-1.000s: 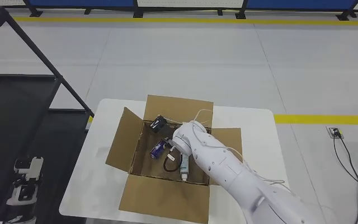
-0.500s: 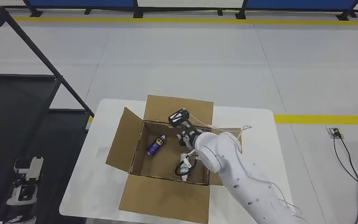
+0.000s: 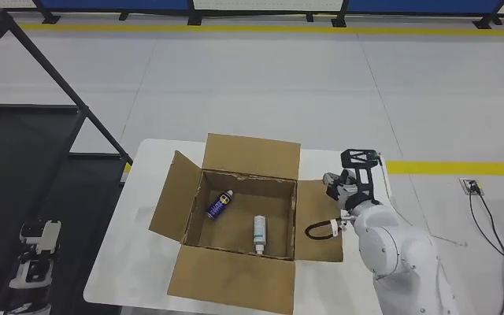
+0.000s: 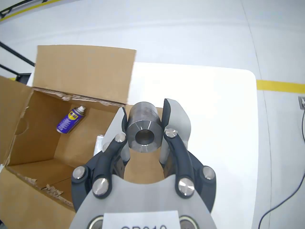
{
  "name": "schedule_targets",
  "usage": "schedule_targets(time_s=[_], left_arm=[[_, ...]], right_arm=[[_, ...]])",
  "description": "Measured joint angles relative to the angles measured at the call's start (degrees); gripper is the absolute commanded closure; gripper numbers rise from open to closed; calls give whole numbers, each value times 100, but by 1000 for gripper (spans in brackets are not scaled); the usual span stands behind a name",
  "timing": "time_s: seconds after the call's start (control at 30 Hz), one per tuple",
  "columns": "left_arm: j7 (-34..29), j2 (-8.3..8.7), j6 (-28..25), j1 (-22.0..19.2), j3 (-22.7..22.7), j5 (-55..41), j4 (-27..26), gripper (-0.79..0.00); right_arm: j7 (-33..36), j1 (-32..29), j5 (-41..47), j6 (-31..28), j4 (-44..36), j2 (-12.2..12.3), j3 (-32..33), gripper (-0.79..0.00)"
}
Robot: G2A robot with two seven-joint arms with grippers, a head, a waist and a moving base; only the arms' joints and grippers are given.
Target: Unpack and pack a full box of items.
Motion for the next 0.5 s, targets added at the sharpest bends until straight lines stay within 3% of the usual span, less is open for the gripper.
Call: schedule_targets(time_s=[0.17, 0.3, 0.5], left_arm=[[0, 0, 0, 0, 0, 0, 0, -785], [0, 0, 0, 0, 0, 0, 0, -785], [0, 0, 0, 0, 0, 0, 0, -785]], right_arm=[[38, 340, 270, 273, 911, 8, 422, 0], [51, 674, 513, 169, 1986, 62, 894, 0], [129, 1226, 192, -69, 3470, 124, 909, 0]])
